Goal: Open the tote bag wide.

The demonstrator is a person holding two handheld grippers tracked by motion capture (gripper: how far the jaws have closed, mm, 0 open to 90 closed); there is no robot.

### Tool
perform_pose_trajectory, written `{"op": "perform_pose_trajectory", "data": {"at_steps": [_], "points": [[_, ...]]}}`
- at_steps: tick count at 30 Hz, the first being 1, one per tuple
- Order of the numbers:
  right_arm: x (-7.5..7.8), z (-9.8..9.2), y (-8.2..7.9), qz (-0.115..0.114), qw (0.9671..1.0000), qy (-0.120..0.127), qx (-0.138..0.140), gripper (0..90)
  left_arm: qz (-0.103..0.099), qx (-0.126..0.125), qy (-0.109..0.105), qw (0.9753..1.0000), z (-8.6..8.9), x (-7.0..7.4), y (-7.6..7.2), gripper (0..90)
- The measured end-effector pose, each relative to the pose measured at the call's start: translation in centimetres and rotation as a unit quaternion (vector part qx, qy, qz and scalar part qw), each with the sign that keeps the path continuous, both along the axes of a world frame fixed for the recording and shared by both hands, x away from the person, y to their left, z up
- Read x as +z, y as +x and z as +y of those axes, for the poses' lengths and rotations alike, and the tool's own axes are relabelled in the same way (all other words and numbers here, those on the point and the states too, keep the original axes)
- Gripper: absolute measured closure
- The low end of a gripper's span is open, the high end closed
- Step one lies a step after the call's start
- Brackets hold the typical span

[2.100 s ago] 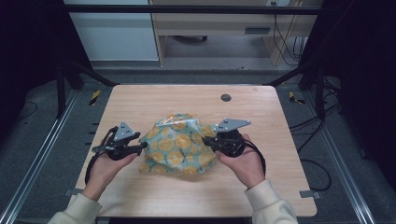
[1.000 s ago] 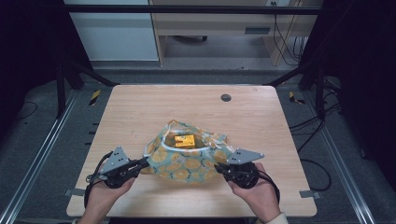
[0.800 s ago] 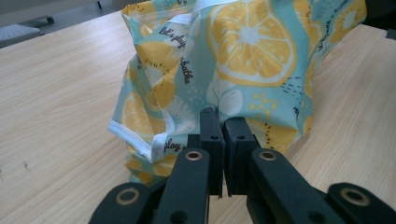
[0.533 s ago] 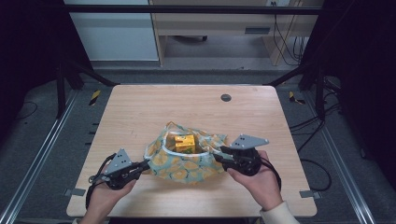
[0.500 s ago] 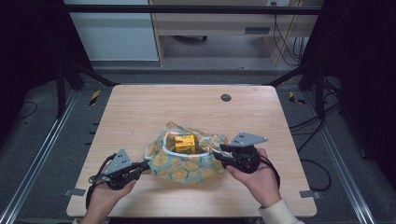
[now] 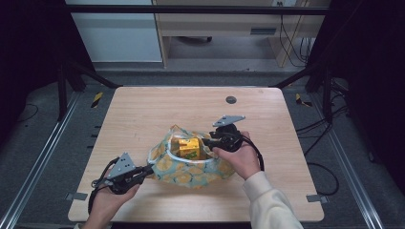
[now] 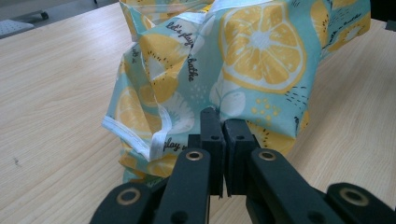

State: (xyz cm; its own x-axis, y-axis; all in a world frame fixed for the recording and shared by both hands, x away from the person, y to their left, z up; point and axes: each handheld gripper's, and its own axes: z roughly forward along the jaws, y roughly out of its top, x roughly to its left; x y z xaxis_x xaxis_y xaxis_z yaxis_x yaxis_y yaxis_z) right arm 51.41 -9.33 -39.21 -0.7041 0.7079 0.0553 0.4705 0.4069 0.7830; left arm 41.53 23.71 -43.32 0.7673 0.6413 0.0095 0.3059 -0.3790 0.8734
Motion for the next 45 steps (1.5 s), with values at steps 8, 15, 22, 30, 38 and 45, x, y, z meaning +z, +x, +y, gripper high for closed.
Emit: {"op": "perform_pose_trajectory", "data": {"at_steps": [8, 15, 22, 30, 38, 45], "points": [[-0.2, 0.9, 0.5, 0.005, 0.9995, -0.029, 0.006, 59.5, -0.001, -0.001, 0.001, 1.0, 0.1, 0.0, 0.0, 88.3], [-0.8, 0.7, 0.2, 0.011, 0.9989, -0.046, 0.009, 57.1, 0.0, -0.004, 0.001, 1.0, -0.2, 0.0, -0.1, 88.2], [-1.9, 1.1, 0.1, 0.026, 0.9969, -0.072, 0.016, 53.2, 0.004, -0.007, 0.0, 1.0, -0.3, -0.1, -0.1, 88.2], [-2.4, 1.2, 0.7, 0.03, 0.9969, -0.072, 0.007, 83.7, 0.005, -0.007, -0.001, 1.0, -0.2, -0.1, -0.2, 88.2], [-0.9, 0.5, 0.3, 0.004, 0.9988, -0.048, -0.002, 87.8, 0.009, -0.009, 0.006, 0.9999, -0.3, -0.2, -0.1, 88.0], [1.6, -1.1, -1.8, -0.032, 0.9995, -0.002, 0.0, 88.5, 0.012, -0.01, 0.012, 0.9998, -0.4, -0.4, -0.1, 88.1]]}}
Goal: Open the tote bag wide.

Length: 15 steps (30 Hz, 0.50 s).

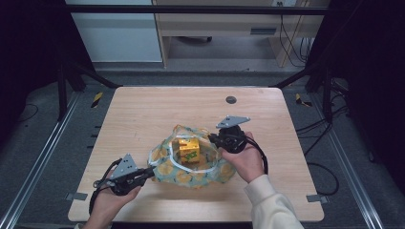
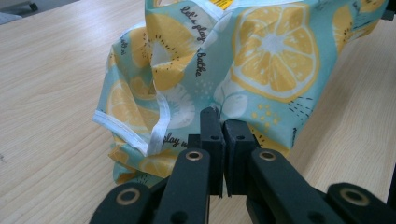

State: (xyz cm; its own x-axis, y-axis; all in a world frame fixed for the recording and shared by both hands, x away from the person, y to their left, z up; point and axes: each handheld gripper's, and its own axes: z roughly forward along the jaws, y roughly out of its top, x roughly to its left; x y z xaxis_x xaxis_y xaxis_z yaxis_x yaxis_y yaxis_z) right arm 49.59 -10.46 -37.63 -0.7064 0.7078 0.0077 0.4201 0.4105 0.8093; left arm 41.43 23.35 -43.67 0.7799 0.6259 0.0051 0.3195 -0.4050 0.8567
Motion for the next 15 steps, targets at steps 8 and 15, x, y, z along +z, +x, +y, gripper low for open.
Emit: {"op": "perform_pose_trajectory", "data": {"at_steps": [8, 15], "points": [[1.3, -1.6, -3.7, -0.033, 0.9989, 0.022, 0.026, 88.8, 0.008, -0.002, 0.014, 0.9999, -0.1, -0.4, 0.2, 88.5], [1.0, -2.4, -6.6, -0.044, 0.997, 0.043, 0.047, 88.9, 0.012, 0.005, 0.026, 0.9996, -0.1, -0.7, 0.3, 89.0]]}}
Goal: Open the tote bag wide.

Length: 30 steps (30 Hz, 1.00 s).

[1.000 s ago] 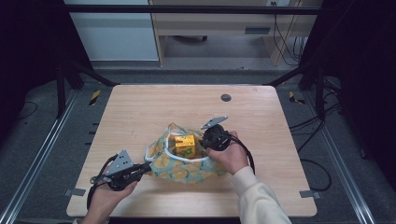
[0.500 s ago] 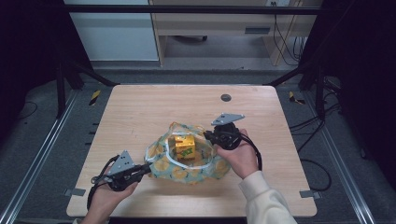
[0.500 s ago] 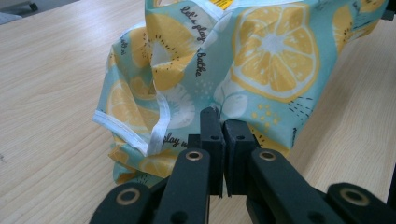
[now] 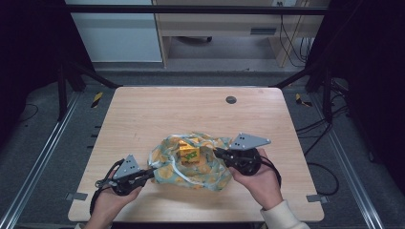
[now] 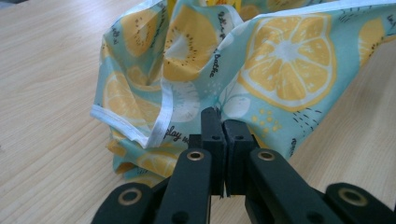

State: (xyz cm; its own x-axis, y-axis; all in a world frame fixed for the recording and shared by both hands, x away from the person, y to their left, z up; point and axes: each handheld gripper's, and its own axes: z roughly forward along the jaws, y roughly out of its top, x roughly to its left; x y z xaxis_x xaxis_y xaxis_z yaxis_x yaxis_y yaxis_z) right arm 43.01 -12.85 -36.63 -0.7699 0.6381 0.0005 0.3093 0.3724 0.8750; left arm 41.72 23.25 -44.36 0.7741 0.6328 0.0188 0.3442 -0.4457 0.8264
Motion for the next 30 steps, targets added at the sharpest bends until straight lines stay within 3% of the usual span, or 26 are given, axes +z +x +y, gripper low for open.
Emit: {"op": "perform_pose_trajectory", "data": {"at_steps": [6, 11, 15, 18, 22, 25, 30], "points": [[-0.8, -0.2, -1.4, 0.008, 0.9996, -0.012, 0.025, 89.1, 0.007, 0.005, 0.004, 1.0, 0.2, -0.3, 0.2, 89.2], [-2.6, -0.3, -2.0, 0.027, 0.9986, -0.029, 0.036, 89.4, 0.011, 0.003, 0.017, 0.9998, 0.4, -0.3, 0.2, 89.4], [-3.9, -0.2, -2.2, 0.048, 0.9964, -0.054, 0.044, 89.4, 0.026, 0.0, 0.035, 0.9991, 0.6, -0.4, 0.3, 89.5], [-4.8, 0.0, -2.2, 0.061, 0.994, -0.078, 0.046, 89.4, 0.036, -0.005, 0.055, 0.9978, 0.6, -0.5, 0.4, 89.5], [-5.7, 0.1, -2.1, 0.071, 0.9923, -0.089, 0.048, 89.3, 0.043, -0.011, 0.074, 0.9962, 0.5, -0.7, 0.3, 89.4], [-6.8, 0.4, -1.7, 0.09, 0.99, -0.098, 0.049, 89.0, 0.05, -0.018, 0.103, 0.9932, 0.4, -0.9, 0.3, 89.3], [-7.8, 0.4, -1.3, 0.106, 0.9872, -0.111, 0.044, 88.9, 0.059, -0.02, 0.117, 0.9912, 0.4, -1.4, 0.4, 89.3]]}}
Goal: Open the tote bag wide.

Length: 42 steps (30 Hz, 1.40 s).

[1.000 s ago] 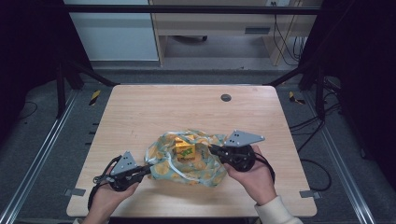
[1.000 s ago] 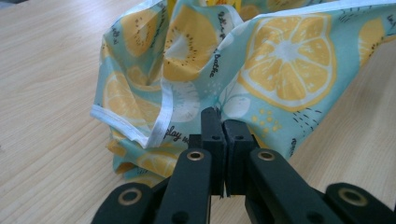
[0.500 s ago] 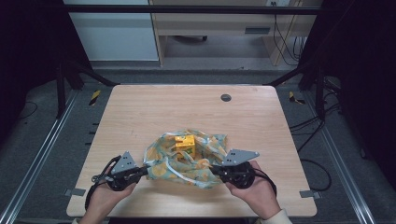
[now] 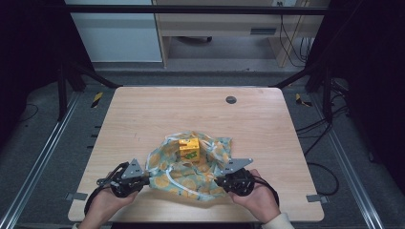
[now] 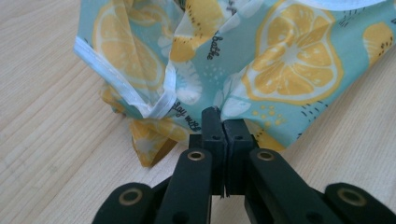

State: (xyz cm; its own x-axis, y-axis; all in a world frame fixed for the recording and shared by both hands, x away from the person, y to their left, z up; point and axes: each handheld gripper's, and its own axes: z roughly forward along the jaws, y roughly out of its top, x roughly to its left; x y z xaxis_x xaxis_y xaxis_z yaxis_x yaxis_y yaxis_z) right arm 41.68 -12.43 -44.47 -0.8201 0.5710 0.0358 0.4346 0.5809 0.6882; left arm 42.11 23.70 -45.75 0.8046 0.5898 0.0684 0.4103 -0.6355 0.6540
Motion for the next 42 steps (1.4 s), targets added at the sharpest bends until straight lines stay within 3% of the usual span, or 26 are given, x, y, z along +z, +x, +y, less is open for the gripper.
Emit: {"op": "perform_pose_trajectory", "data": {"at_steps": [4, 7, 11, 16, 17, 20, 22, 26, 30, 33, 36, 37, 38, 39, 42], "points": [[-0.4, 0.0, 0.1, 0.007, 1.0, -0.001, -0.001, 88.1, 0.001, 0.001, 0.004, 1.0, 0.1, -0.1, 0.1, 89.2], [-0.3, 0.1, 0.2, 0.008, 1.0, 0.001, -0.005, 80.6, 0.0, -0.002, 0.006, 1.0, 0.1, -0.2, 0.1, 89.0], [0.5, 0.0, 0.4, -0.009, 0.9996, 0.018, -0.017, 65.2, -0.001, -0.002, 0.008, 1.0, 0.1, -0.2, 0.1, 88.6], [1.8, -0.1, 0.7, -0.032, 0.9987, 0.027, -0.029, 58.4, 0.0, 0.002, 0.008, 1.0, 0.2, -0.2, 0.2, 88.4], [2.6, -0.1, 1.3, -0.046, 0.9979, 0.028, -0.036, 56.5, 0.0, 0.001, 0.009, 1.0, 0.2, -0.2, 0.3, 88.4], [3.0, 0.1, 2.0, -0.054, 0.9973, 0.022, -0.045, 53.0, -0.001, 0.001, 0.008, 1.0, 0.2, -0.2, 0.2, 88.3], [3.2, 0.5, 3.6, -0.055, 0.9966, 0.02, -0.058, 43.0, -0.002, 0.001, 0.008, 1.0, 0.2, -0.2, 0.2, 88.1], [2.9, 1.1, 5.4, -0.047, 0.9955, 0.027, -0.077, 35.7, -0.001, 0.0, 0.007, 1.0, 0.2, -0.3, 0.2, 88.1], [1.7, 1.7, 7.2, -0.044, 0.9946, 0.007, -0.093, 27.3, 0.0, -0.002, 0.008, 1.0, 0.1, -0.3, 0.2, 88.2], [1.0, 2.1, 7.8, -0.024, 0.9955, -0.011, -0.091, 20.6, 0.001, -0.004, 0.01, 0.9999, 0.1, -0.2, 0.2, 88.2], [0.6, 2.3, 8.1, -0.016, 0.9959, -0.016, -0.087, 23.1, 0.002, -0.005, 0.009, 0.9999, 0.0, -0.2, 0.2, 88.3], [0.5, 2.3, 8.4, -0.016, 0.9955, -0.021, -0.091, 40.4, 0.002, -0.006, 0.009, 0.9999, -0.1, -0.2, 0.3, 88.3], [0.5, 2.3, 8.4, -0.016, 0.9955, -0.021, -0.091, 40.4, 0.002, -0.006, 0.009, 0.9999, -0.1, -0.2, 0.3, 88.4], [0.4, 2.2, 8.8, -0.015, 0.9943, -0.027, -0.103, 54.1, 0.001, -0.005, 0.008, 1.0, -0.2, -0.2, 0.4, 88.4], [0.4, 2.0, 9.3, -0.013, 0.9939, -0.024, -0.107, 61.7, 0.003, -0.005, 0.007, 1.0, -0.4, -0.3, 0.7, 88.5]]}}
